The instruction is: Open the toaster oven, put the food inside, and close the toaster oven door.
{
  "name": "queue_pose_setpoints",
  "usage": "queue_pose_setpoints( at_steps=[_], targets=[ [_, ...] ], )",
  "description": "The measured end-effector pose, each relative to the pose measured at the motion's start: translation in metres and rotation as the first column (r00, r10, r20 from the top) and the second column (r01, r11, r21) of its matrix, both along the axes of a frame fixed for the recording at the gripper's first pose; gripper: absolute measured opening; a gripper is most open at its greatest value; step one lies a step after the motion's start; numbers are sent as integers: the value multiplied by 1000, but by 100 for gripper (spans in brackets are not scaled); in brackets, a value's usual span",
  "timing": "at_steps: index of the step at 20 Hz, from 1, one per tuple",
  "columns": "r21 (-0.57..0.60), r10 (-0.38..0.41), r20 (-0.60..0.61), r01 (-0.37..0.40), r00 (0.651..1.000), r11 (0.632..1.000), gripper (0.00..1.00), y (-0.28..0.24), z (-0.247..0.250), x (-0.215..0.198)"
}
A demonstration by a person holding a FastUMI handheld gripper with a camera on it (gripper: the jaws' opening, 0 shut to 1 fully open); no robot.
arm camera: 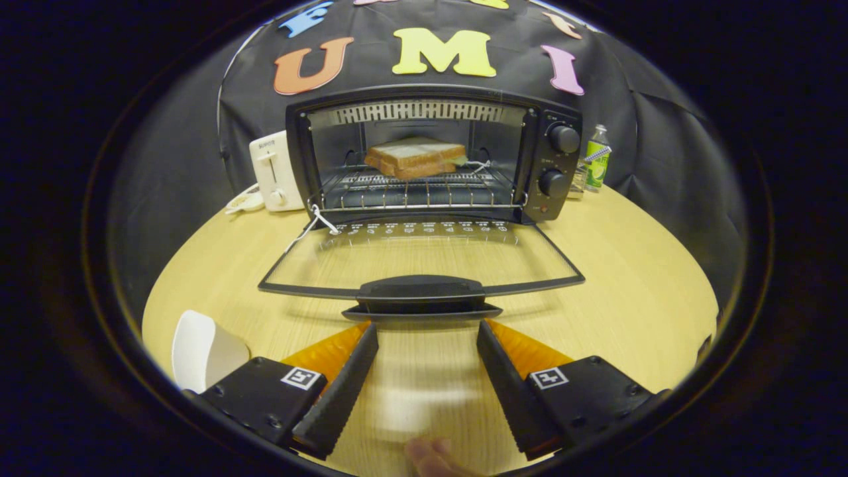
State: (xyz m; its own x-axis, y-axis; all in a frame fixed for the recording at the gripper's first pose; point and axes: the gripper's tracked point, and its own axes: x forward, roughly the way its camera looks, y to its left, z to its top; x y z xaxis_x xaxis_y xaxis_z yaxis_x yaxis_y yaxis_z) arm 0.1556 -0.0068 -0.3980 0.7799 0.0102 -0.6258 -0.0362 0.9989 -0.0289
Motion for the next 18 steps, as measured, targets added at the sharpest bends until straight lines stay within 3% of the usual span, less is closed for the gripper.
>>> queue_pose_setpoints(
  at_steps=[11,18],
  targets=[
    [68,-8,92,2,996,998,99,2,21,0],
    [117,-24,288,-11,957,993,99,7,67,12]
  ],
)
